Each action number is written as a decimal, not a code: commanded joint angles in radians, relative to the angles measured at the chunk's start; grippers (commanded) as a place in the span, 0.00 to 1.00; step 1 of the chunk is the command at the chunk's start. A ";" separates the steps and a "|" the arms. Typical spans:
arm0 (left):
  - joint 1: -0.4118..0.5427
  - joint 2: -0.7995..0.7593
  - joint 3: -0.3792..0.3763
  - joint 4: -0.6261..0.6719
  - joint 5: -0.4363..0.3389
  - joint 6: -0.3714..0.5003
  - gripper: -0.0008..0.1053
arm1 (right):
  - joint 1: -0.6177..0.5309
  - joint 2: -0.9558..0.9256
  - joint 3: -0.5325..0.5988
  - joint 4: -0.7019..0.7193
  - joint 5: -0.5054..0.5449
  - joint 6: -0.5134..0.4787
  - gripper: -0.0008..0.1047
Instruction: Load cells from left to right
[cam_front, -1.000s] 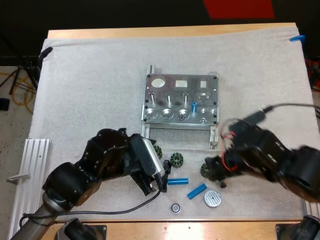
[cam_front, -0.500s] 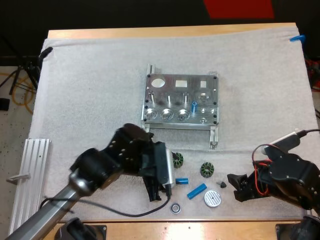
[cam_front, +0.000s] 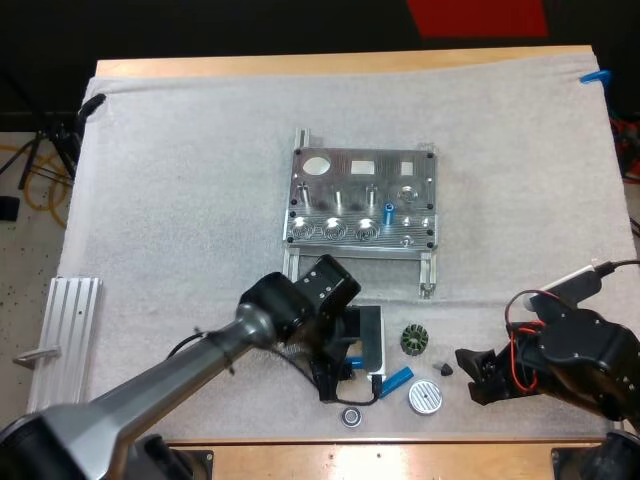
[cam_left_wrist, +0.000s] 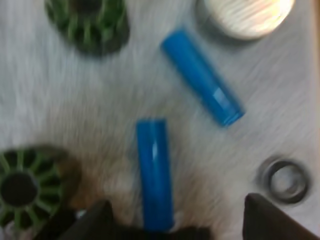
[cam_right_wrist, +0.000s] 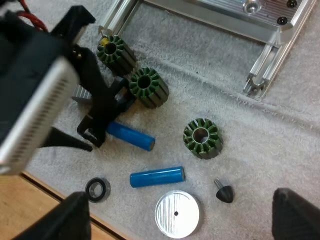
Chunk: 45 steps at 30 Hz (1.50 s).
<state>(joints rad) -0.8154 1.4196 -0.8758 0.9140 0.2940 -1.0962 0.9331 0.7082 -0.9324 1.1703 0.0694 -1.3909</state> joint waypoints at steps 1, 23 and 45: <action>-0.004 0.030 -0.005 -0.002 -0.024 0.007 0.52 | 0.001 -0.006 -0.004 0.000 -0.005 0.004 0.69; -0.004 0.198 -0.005 -0.119 -0.196 -0.005 0.51 | 0.001 -0.006 -0.004 -0.014 -0.005 0.004 0.69; -0.043 0.198 -0.005 -0.139 -0.209 -0.005 0.10 | 0.001 -0.003 -0.001 -0.067 0.002 0.004 0.69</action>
<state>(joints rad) -0.8531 1.6157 -0.8780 0.7814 0.0963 -1.0920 0.9331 0.7082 -0.9324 1.1143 0.0718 -1.3909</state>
